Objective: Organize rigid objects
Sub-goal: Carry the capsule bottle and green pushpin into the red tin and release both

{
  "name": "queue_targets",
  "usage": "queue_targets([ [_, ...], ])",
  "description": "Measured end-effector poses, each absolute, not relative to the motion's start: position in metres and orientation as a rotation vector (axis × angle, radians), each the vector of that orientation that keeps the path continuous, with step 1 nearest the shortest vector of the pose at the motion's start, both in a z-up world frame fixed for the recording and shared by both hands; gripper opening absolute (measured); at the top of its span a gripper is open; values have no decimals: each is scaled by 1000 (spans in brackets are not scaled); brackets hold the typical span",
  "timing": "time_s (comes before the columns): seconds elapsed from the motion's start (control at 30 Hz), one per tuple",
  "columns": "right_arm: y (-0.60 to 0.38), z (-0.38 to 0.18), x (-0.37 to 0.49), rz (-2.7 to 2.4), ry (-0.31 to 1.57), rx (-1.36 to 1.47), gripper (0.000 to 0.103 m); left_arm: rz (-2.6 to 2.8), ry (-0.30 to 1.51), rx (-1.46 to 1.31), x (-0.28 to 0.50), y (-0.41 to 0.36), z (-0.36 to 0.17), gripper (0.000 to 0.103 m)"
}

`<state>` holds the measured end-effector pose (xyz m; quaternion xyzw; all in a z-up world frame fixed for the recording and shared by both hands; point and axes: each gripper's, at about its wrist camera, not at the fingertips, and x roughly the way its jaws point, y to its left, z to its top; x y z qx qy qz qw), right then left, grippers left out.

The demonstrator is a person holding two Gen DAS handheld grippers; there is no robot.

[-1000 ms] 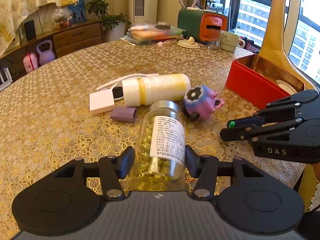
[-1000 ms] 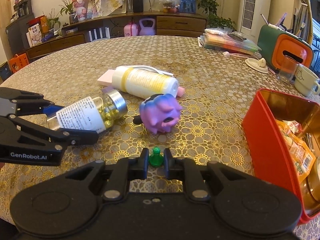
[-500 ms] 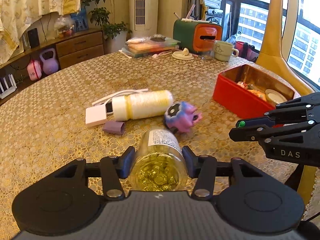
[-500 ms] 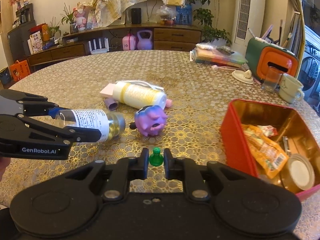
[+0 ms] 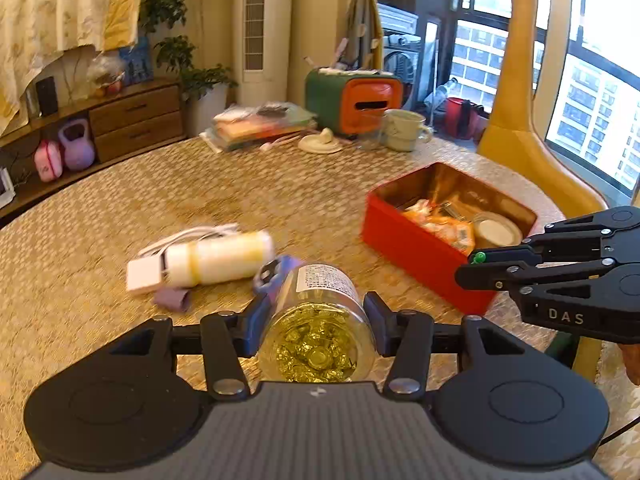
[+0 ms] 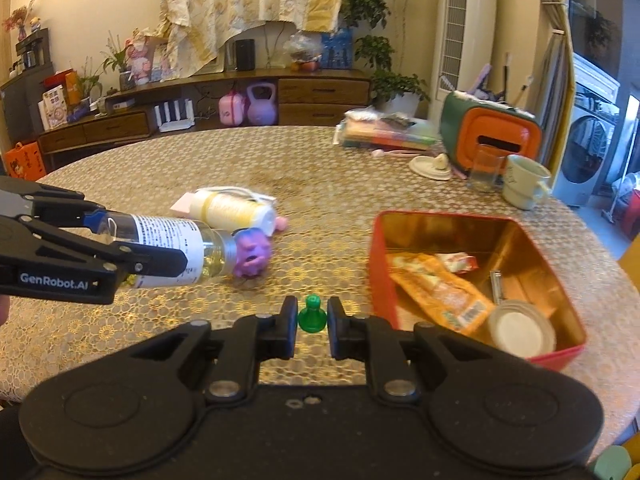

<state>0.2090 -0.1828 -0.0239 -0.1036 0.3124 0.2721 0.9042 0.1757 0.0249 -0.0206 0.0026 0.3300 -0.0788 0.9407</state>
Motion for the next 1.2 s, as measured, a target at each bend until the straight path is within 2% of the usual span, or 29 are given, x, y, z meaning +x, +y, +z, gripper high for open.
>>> queue_targets([
  [0.57,-252,-5,234,449,605,-170,14,-290,659,7,214,-58,-2,50],
  [1.03,-297,-22,267,374,639,-101,14,-344,652,57,255,-111,-9,50],
  [1.2,-300,-29,286,363,655,-95,14,-347,632,-7,279,-117,-2,50],
])
